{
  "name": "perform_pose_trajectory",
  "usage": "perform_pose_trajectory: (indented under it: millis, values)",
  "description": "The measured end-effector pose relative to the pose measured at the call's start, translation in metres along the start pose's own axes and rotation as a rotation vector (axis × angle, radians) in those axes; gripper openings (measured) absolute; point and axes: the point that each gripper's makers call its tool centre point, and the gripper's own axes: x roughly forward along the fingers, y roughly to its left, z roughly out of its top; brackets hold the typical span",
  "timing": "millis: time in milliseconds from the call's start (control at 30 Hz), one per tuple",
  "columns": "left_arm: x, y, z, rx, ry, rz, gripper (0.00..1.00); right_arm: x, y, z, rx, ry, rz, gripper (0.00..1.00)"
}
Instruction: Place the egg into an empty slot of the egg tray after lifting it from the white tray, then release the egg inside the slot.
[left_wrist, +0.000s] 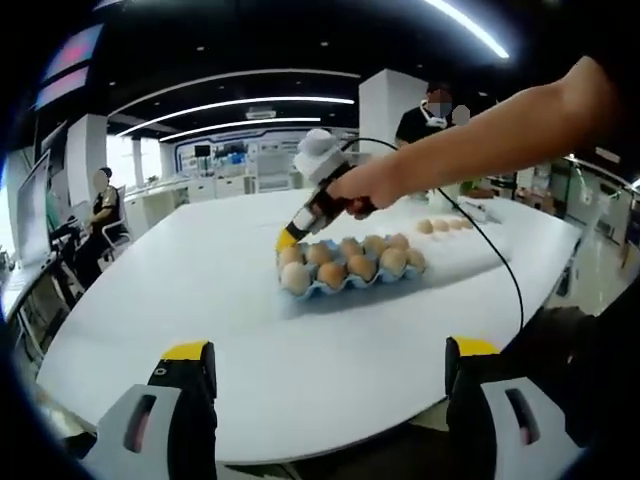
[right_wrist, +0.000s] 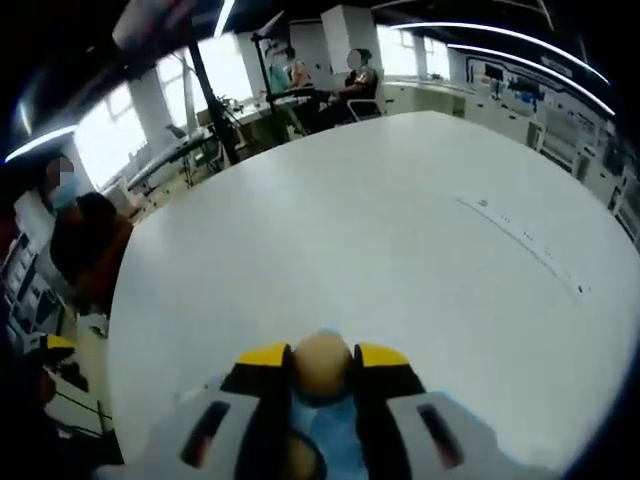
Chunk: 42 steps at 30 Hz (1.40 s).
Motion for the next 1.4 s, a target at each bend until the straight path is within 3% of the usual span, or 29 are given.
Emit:
perform_pose_trajectory:
  millis: [67, 133, 200, 300, 533, 700, 767, 833, 1067, 1400]
  values:
    - [0.000, 0.001, 0.002, 0.002, -0.004, 0.002, 0.97, -0.005, 0.000, 0.000, -0.027, -0.007, -0.007, 0.26]
    - [0.000, 0.001, 0.002, -0.002, -0.006, 0.002, 0.97, -0.013, -0.002, 0.011, -0.056, -0.073, -0.015, 0.25]
    - [0.001, 0.001, 0.001, -0.002, -0.003, 0.002, 0.97, -0.021, -0.002, 0.013, -0.045, -0.098, -0.017, 0.25]
    - [0.003, 0.000, 0.000, -0.004, -0.005, -0.001, 0.97, -0.033, 0.004, 0.015, -0.098, -0.170, 0.000, 0.25]
    - [0.015, -0.012, 0.008, 0.008, -0.018, -0.036, 0.97, -0.069, 0.003, 0.004, -0.094, -0.264, 0.028, 0.24]
    - [0.021, -0.013, 0.013, 0.006, -0.028, -0.043, 0.97, -0.101, 0.002, -0.001, -0.152, -0.326, 0.070, 0.25]
    - [0.022, -0.014, 0.015, 0.004, -0.032, -0.042, 0.97, -0.116, -0.006, -0.010, -0.223, -0.315, 0.040, 0.25]
    - [0.024, -0.015, 0.015, 0.003, -0.033, -0.044, 0.97, -0.127, -0.011, -0.018, -0.237, -0.314, 0.021, 0.25]
    - [0.030, -0.024, 0.016, 0.012, -0.026, -0.068, 0.98, -0.174, -0.037, -0.054, -0.183, -0.319, 0.010, 0.26]
    - [0.037, -0.033, 0.020, 0.030, -0.026, -0.093, 0.98, -0.227, -0.082, -0.106, -0.177, -0.293, -0.079, 0.26]
